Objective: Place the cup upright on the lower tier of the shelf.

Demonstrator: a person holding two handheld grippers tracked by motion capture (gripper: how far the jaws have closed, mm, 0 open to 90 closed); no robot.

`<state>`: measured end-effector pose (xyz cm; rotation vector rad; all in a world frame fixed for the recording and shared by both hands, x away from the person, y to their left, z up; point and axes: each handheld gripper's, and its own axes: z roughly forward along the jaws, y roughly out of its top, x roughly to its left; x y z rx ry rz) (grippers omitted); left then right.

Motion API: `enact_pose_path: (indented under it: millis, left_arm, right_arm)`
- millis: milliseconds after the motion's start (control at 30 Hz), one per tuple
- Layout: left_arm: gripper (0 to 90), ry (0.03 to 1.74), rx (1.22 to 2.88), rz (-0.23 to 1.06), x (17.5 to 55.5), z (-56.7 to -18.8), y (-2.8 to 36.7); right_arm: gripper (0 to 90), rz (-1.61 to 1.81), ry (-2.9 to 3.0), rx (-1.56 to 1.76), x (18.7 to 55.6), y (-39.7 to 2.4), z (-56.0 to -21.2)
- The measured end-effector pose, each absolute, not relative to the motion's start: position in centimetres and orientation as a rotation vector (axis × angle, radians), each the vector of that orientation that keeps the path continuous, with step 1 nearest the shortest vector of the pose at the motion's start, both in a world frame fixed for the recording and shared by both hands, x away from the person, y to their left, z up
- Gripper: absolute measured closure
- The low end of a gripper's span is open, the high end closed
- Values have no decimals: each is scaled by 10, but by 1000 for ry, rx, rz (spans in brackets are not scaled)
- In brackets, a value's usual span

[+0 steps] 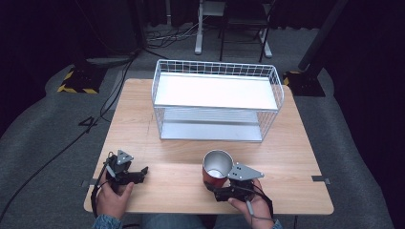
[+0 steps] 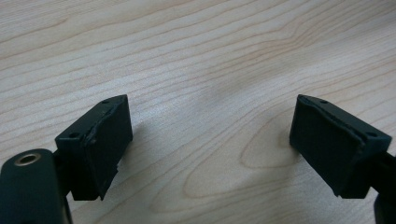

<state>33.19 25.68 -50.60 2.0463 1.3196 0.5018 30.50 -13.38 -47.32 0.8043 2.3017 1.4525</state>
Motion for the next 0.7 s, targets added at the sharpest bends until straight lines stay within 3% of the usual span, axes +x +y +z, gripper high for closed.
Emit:
enact_pose_path:
  millis: [700]
  left_arm:
    - [135,1336,2039,503,330,-506,256]
  right_arm:
    - [161,1411,2277,920,385,-121,-452]
